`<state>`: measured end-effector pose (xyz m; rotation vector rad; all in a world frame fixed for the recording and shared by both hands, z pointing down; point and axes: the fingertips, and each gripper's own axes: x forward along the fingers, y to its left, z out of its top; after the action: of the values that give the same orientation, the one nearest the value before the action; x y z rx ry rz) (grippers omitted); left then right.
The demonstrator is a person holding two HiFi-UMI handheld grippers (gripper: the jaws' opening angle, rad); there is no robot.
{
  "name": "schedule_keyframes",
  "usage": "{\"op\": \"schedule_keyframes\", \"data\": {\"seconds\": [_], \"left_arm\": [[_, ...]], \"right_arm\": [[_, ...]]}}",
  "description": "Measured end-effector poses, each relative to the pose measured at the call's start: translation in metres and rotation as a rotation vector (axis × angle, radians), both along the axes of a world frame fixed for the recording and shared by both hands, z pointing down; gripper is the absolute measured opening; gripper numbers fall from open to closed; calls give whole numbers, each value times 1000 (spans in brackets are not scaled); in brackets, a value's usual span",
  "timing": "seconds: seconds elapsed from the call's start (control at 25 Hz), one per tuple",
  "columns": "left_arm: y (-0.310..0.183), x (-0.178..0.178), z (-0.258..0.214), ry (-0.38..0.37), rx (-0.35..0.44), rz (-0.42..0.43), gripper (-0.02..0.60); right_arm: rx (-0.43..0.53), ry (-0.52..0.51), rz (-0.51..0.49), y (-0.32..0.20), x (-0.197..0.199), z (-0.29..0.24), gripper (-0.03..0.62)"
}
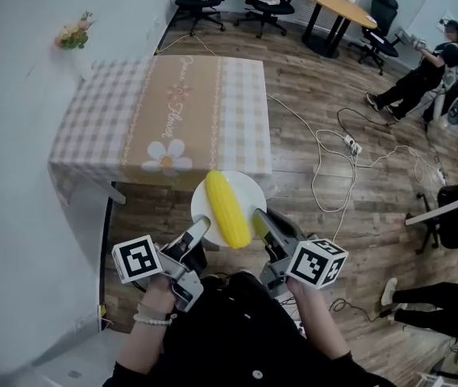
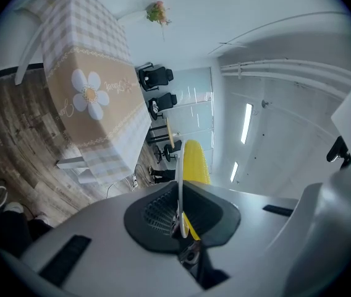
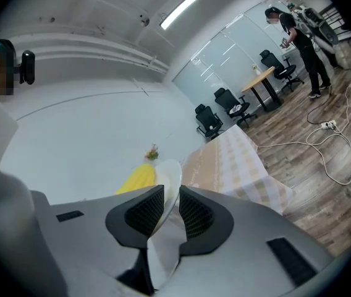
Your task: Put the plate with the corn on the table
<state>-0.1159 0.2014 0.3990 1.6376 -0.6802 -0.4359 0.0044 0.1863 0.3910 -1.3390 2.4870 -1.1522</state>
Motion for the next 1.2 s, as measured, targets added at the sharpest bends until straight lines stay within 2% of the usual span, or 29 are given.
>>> {"op": "schedule_keyframes", "data": {"seconds": [0.68, 1.2], "left_arm": [[-4, -17, 0, 6, 10, 12, 23], [-40, -1, 3, -1, 6, 0, 21]], "right_arm": [[6, 21, 19, -4, -18, 0, 106], [10, -19, 34, -43, -1, -1, 95]]}}
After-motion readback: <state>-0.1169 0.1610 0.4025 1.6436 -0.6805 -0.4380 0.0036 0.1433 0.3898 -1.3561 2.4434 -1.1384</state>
